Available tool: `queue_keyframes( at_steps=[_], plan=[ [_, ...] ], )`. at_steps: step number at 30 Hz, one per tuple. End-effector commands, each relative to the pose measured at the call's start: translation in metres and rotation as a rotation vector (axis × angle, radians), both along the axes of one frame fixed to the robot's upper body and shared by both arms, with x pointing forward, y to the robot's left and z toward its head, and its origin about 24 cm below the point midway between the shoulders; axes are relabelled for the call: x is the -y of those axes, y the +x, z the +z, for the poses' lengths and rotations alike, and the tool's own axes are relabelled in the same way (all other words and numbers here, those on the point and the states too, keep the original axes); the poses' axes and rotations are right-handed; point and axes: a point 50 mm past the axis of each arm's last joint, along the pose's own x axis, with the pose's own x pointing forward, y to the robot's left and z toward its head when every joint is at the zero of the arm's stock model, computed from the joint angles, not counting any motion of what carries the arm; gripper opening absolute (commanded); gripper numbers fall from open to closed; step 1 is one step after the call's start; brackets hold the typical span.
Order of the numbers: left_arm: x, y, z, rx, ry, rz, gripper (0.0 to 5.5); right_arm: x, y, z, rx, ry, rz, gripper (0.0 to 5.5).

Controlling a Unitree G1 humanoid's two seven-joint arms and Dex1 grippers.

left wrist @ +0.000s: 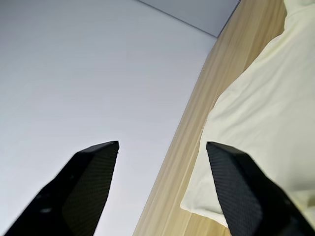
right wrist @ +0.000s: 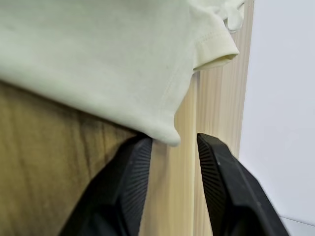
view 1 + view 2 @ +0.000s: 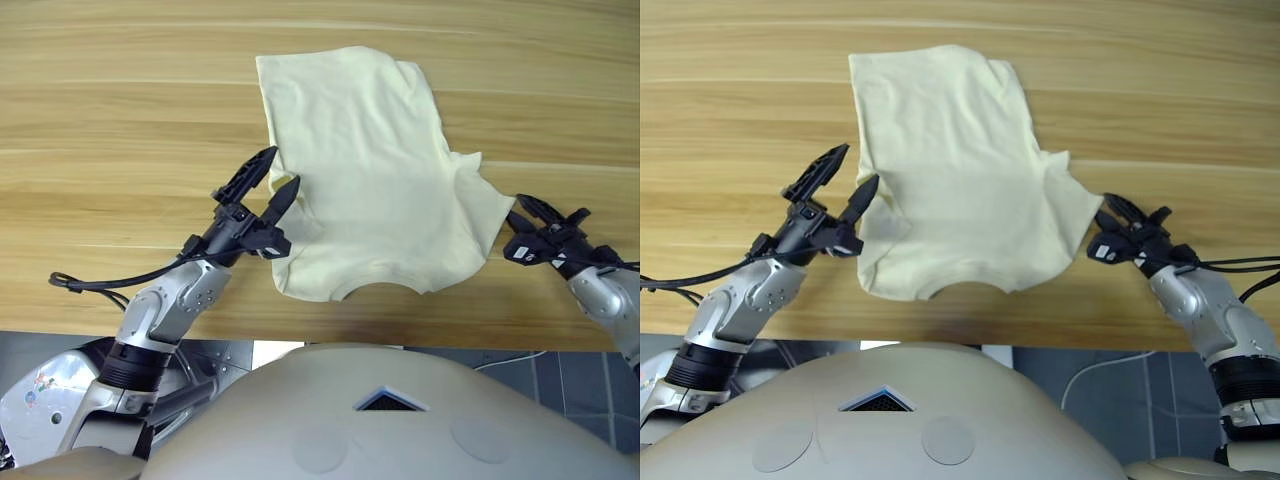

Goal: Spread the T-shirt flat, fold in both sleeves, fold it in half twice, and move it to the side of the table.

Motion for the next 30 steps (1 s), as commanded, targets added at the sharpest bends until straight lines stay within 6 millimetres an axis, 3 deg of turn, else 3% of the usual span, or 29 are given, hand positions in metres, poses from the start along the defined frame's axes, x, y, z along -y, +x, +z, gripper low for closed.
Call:
queue_keyframes(
  at_steps=[1, 9, 15, 30],
  plan=[
    [0.001, 0.0, -0.002, -0.014, 0.015, -0.007, 3.32, -0.004, -0.032, -0.037, -0.257, -0.084, 0.039, 1.73],
    [0.004, 0.0, -0.005, -0.021, 0.02, -0.017, 3.32, -0.004, -0.022, -0.048, -0.263, -0.088, 0.038, 1.73],
    [0.006, 0.001, -0.006, -0.02, 0.018, -0.025, 3.32, -0.003, -0.019, -0.052, -0.267, -0.094, 0.046, 0.86],
    [0.005, 0.0, -0.007, -0.019, 0.013, -0.015, 3.32, -0.007, -0.019, -0.05, -0.233, -0.074, 0.059, 0.18]
  ],
)
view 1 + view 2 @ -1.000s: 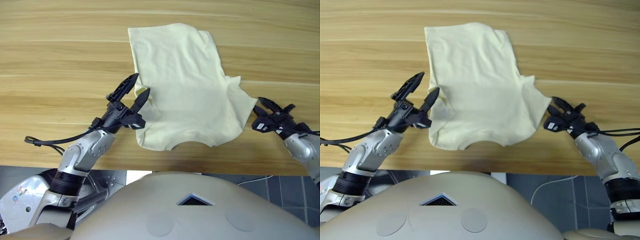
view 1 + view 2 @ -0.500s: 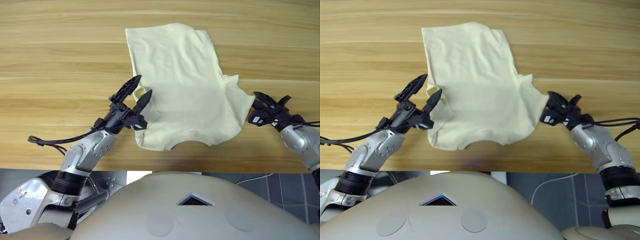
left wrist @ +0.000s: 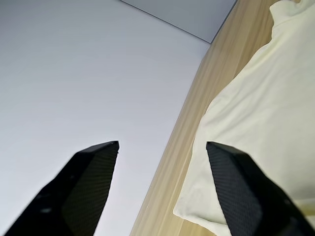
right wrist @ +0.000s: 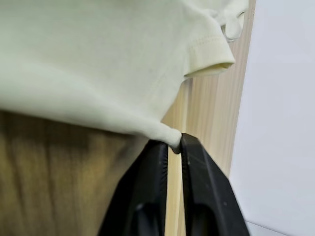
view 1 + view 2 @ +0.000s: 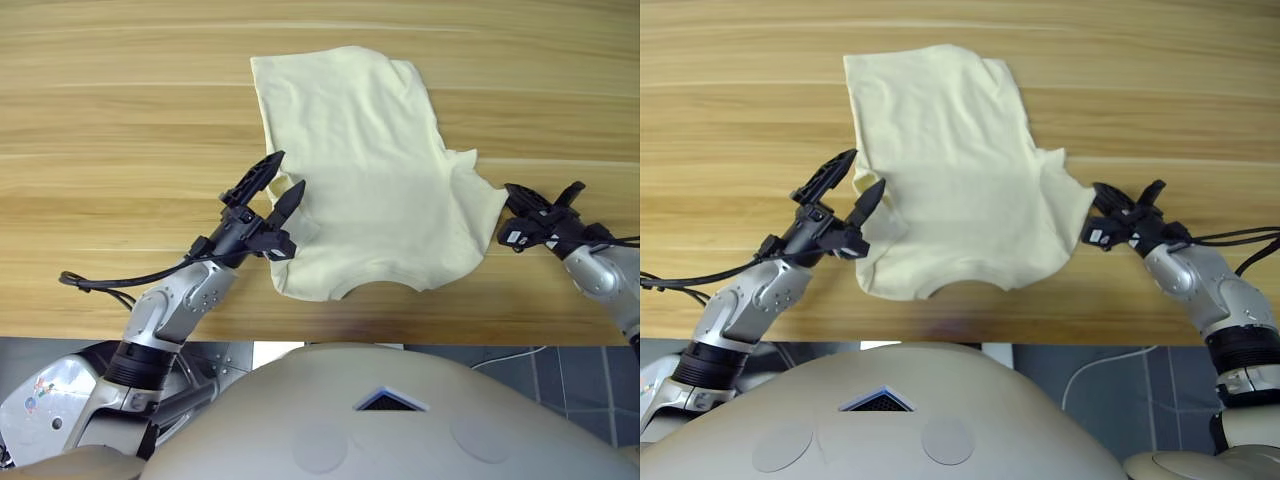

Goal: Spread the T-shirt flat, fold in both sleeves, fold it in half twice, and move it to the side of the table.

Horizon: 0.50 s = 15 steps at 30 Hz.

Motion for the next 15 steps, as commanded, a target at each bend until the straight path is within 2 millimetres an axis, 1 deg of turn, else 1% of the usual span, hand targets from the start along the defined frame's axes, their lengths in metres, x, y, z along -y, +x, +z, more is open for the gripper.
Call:
queue_keyframes(
  at_steps=[1, 5, 7, 9, 13, 15],
  plan=[
    [0.0, 0.0, -0.001, -0.004, 0.009, -0.003, 3.32, -0.003, -0.045, -0.048, -0.241, -0.052, -0.019, 0.14],
    [-0.002, -0.001, -0.002, -0.003, 0.009, 0.008, 3.32, -0.005, -0.042, -0.044, -0.201, -0.015, -0.02, 0.01],
    [-0.003, 0.0, -0.002, -0.003, 0.008, 0.013, 3.32, -0.009, -0.039, -0.038, -0.155, 0.046, -0.029, 0.01],
    [-0.004, 0.0, -0.001, -0.002, 0.008, 0.015, 3.32, -0.016, -0.035, -0.029, -0.097, 0.144, -0.038, 0.01],
    [-0.006, 0.001, -0.002, -0.003, 0.008, 0.021, 3.32, -0.03, -0.019, 0.001, 0.088, 0.381, -0.074, 0.01],
    [-0.005, 0.002, -0.002, -0.005, 0.005, 0.022, 3.32, -0.037, -0.014, 0.013, 0.128, 0.458, -0.061, 0.01]
  ],
)
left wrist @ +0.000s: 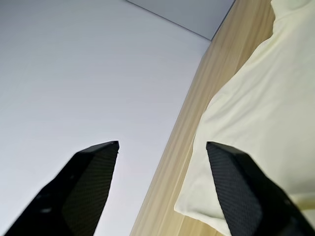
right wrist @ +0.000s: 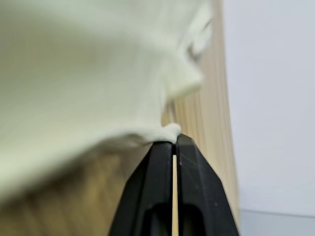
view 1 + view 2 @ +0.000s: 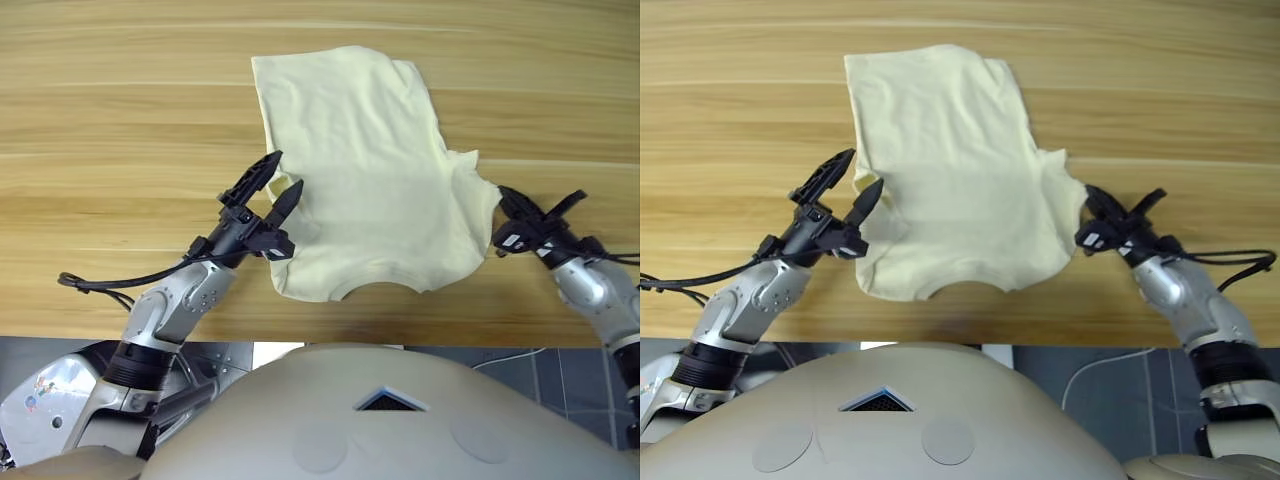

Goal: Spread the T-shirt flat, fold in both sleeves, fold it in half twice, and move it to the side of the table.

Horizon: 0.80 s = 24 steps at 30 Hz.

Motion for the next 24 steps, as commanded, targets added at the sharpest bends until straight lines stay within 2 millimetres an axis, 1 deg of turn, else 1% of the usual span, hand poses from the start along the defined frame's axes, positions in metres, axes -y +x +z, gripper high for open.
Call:
queue_keyframes(
  at_steps=[1, 3, 7, 11, 15, 19, 22, 24],
  plan=[
    [-0.002, 0.002, -0.002, -0.006, -0.002, 0.01, 3.32, -0.012, 0.006, 0.018, 0.055, 0.12, 0.007, 0.01],
    [-0.002, 0.003, -0.003, -0.01, -0.003, 0.01, 3.32, -0.017, 0.008, 0.023, 0.064, 0.138, 0.015, 0.01],
    [-0.001, 0.004, -0.005, -0.015, -0.005, 0.007, 3.32, -0.027, 0.01, 0.025, 0.061, 0.146, 0.042, 0.01],
    [0.001, 0.005, -0.007, -0.018, -0.011, 0.006, 3.32, -0.041, 0.011, 0.028, 0.058, 0.154, 0.107, 0.01],
    [0.004, 0.005, -0.009, -0.022, -0.018, -0.001, 3.32, -0.05, 0.011, 0.032, 0.043, 0.14, 0.162, 0.01],
    [0.007, 0.006, -0.01, -0.025, -0.02, -0.009, 3.32, -0.062, 0.0, 0.014, -0.09, 0.093, 0.257, 0.01],
    [0.008, 0.007, -0.01, -0.025, -0.018, -0.011, 3.32, -0.064, -0.003, 0.006, -0.148, 0.069, 0.284, 0.45],
    [0.008, 0.007, -0.01, -0.025, -0.017, -0.013, 3.32, -0.064, -0.002, 0.004, -0.162, 0.061, 0.287, 0.89]
  ],
)
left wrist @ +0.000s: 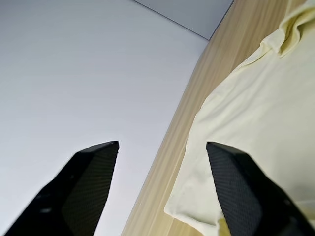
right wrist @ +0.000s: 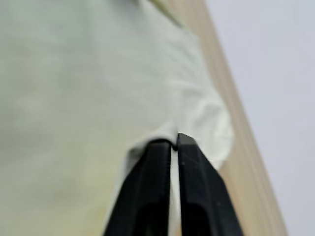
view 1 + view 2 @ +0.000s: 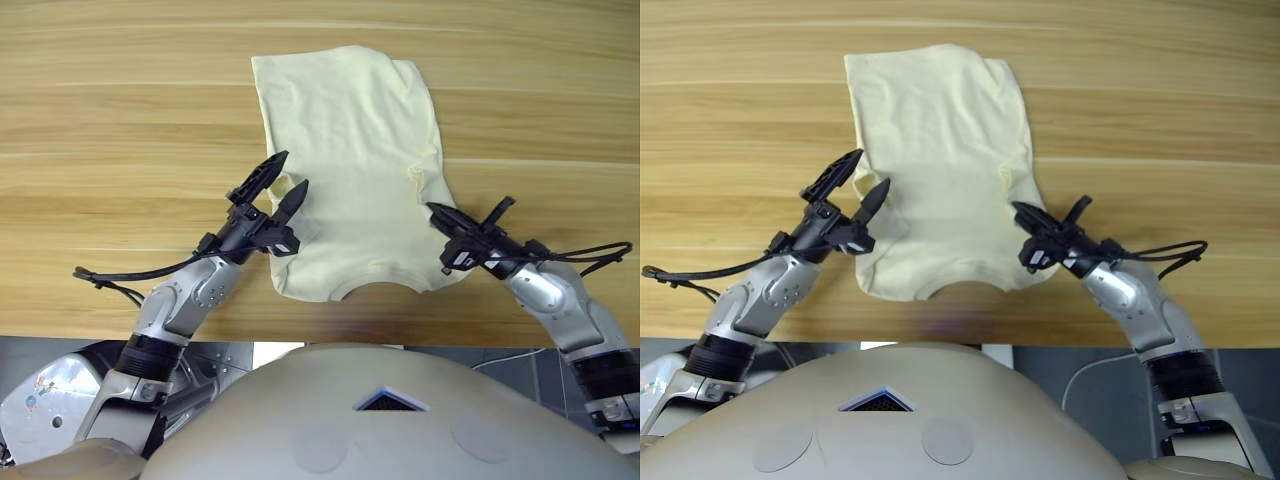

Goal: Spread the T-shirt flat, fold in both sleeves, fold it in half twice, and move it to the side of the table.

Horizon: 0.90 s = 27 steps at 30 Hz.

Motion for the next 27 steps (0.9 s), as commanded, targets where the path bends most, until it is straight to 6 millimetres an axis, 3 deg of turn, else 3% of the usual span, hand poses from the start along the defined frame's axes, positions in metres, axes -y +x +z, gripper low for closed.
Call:
queue_keyframes(
  at_steps=[1, 7, 10, 13, 16, 19, 21, 23, 27],
  plan=[
    [0.001, 0.002, -0.001, 0.004, 0.008, -0.002, 3.32, 0.0, 0.002, -0.005, -0.031, -0.028, 0.012, 1.03],
    [-0.011, 0.001, -0.007, -0.046, 0.07, 0.003, 3.32, 0.002, 0.0, -0.004, -0.034, -0.026, -0.002, 2.02],
    [-0.007, -0.01, -0.026, -0.172, 0.147, -0.095, 3.32, 0.001, 0.002, 0.001, -0.002, 0.002, -0.018, 2.52],
    [0.008, -0.034, -0.043, -0.344, 0.179, -0.269, 3.32, -0.002, 0.009, 0.021, 0.059, 0.142, -0.042, 2.52],
    [0.021, -0.05, -0.041, -0.416, 0.109, -0.389, 3.32, -0.003, 0.022, 0.05, 0.148, 0.367, -0.093, 2.52],
    [0.026, -0.057, -0.033, -0.457, 0.07, -0.479, 3.32, 0.014, 0.043, 0.073, 0.217, 0.579, -0.229, 2.52],
    [0.026, -0.062, -0.034, -0.504, 0.089, -0.53, 3.32, 0.024, 0.056, 0.074, 0.227, 0.592, -0.302, 2.52],
    [0.015, -0.058, -0.04, -0.534, 0.172, -0.512, 3.32, 0.031, 0.068, 0.071, 0.234, 0.557, -0.361, 2.52],
    [-0.027, -0.046, -0.046, -0.583, 0.33, -0.371, 3.32, 0.049, 0.083, 0.068, 0.239, 0.485, -0.449, 2.52]
  ],
)
